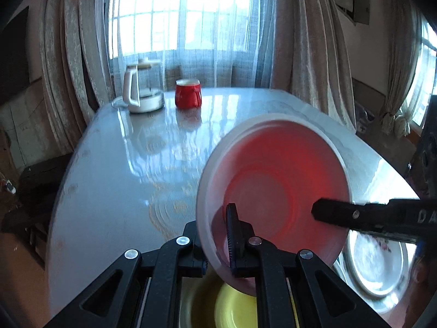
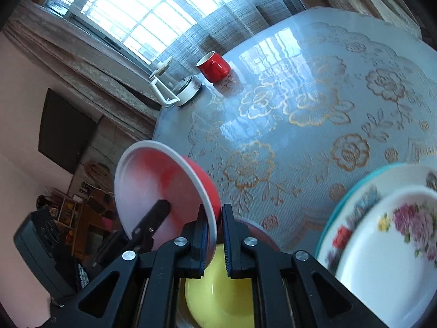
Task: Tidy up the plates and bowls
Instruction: 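Carry the red bowl with both tools over the yellow bowl, then lower the red bowl into the yellow bowl with both tools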
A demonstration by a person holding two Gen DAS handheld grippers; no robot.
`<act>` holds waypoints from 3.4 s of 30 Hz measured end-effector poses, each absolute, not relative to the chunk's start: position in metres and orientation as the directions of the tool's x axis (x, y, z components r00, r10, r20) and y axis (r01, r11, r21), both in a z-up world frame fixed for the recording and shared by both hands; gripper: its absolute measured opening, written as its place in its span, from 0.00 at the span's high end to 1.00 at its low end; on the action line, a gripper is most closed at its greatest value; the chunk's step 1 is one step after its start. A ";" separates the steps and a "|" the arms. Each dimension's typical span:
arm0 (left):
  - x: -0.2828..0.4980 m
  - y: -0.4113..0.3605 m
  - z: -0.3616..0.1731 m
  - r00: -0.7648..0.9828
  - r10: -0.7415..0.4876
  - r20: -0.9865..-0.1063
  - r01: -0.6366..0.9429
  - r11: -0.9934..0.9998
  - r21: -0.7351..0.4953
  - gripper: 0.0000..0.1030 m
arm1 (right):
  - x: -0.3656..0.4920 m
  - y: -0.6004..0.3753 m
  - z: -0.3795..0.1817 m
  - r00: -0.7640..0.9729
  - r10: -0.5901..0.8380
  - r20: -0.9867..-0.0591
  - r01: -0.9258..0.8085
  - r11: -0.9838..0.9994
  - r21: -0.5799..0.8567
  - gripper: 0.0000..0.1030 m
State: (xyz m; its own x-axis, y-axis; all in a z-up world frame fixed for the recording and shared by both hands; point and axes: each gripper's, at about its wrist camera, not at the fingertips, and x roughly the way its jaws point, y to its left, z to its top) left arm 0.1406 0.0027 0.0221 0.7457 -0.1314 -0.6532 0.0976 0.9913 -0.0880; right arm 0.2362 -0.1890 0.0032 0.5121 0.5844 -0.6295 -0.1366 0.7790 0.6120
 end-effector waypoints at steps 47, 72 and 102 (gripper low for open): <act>0.102 -0.009 -0.022 0.589 -0.164 -0.791 0.104 0.986 -0.127 0.88 | 0.177 -0.201 -0.036 0.425 0.568 -0.705 -0.098 0.803 0.588 0.86; 0.097 -0.002 -0.022 0.570 -0.155 -0.807 0.089 0.988 -0.127 0.87 | 0.179 -0.200 -0.033 0.416 0.573 -0.706 -0.127 0.806 0.579 0.71; 0.090 0.008 -0.007 0.636 -0.112 -0.764 0.079 0.994 -0.080 0.64 | 0.183 -0.180 -0.030 0.413 0.509 -0.755 -0.157 0.857 0.491 0.70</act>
State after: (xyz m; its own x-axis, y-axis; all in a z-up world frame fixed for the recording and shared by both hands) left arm 0.0900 0.0078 -0.0065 0.6358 -0.1121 -0.7637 0.0793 0.9937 -0.0798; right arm 0.1831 -0.1796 -0.0303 0.4135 0.5087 -0.7551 -0.1573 0.8568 0.4911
